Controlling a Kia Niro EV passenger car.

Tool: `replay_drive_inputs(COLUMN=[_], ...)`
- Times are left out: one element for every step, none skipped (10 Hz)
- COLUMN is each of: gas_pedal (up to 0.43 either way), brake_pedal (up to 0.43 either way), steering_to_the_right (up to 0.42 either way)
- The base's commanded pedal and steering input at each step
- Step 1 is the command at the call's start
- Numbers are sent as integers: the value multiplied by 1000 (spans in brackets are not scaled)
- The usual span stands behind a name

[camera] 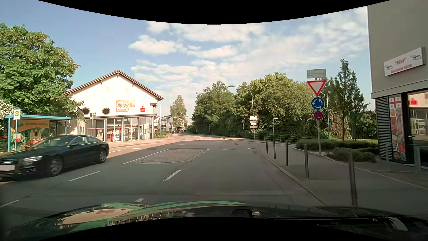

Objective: Follow the waypoints while adhering to traffic rules and regulations

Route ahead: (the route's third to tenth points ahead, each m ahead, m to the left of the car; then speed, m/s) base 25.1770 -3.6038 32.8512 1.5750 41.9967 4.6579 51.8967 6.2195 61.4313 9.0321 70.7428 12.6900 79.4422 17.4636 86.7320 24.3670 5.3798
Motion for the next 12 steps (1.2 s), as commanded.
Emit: replay_drive_inputs(gas_pedal=[0,0,0,0,0,0,0,0,0,0,0,0], brake_pedal=[0,0,0,0,0,0,18,85,122,98,91,110], steering_to_the_right=[4,4,4,4,4,4,4,4,6,9,9,11])
